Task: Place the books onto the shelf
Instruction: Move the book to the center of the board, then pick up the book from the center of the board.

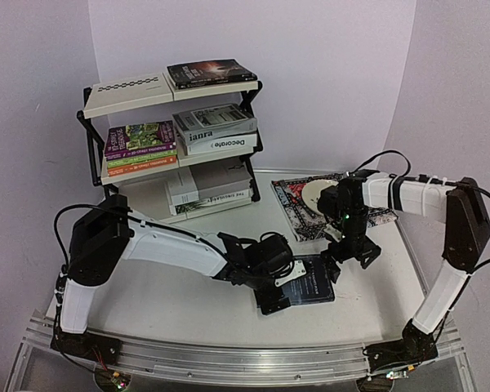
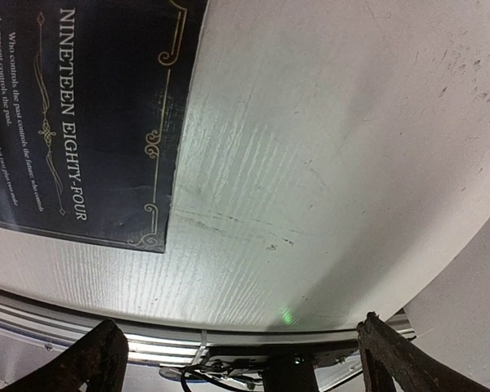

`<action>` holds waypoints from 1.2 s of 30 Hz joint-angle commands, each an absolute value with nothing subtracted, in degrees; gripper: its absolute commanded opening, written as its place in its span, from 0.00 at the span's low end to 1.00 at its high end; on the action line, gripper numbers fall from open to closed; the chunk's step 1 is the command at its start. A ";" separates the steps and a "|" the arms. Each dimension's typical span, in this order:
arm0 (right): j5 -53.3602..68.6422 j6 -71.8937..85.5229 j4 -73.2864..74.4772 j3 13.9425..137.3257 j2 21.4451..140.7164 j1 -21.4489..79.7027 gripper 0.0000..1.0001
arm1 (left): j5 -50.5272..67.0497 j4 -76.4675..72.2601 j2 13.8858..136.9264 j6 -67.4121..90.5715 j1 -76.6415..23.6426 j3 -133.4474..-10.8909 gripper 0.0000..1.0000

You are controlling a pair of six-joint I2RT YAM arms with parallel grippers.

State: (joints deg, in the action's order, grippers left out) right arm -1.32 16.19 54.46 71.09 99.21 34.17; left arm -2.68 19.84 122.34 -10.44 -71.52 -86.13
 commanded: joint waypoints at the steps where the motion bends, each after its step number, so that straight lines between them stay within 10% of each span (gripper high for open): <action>1: 1.58 15.90 56.17 68.74 98.07 34.52 0.98 | -4.48 22.42 121.30 -11.52 -71.12 -86.29 1.00; 19: 0.78 14.22 67.83 73.13 103.79 34.54 0.98 | -6.23 36.01 130.97 -16.65 -71.14 -97.98 0.94; 33: 4.64 15.96 52.14 67.04 97.50 34.02 0.98 | -5.66 39.64 129.98 -13.09 -71.16 -99.38 0.02; 36: 3.61 17.34 47.19 64.62 94.34 33.33 0.98 | -5.03 39.64 128.70 -11.43 -71.11 -99.33 0.00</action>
State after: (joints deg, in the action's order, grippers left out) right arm 3.62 15.32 50.52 67.36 99.40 33.97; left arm -7.26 34.49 129.16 -15.27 -71.99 -100.48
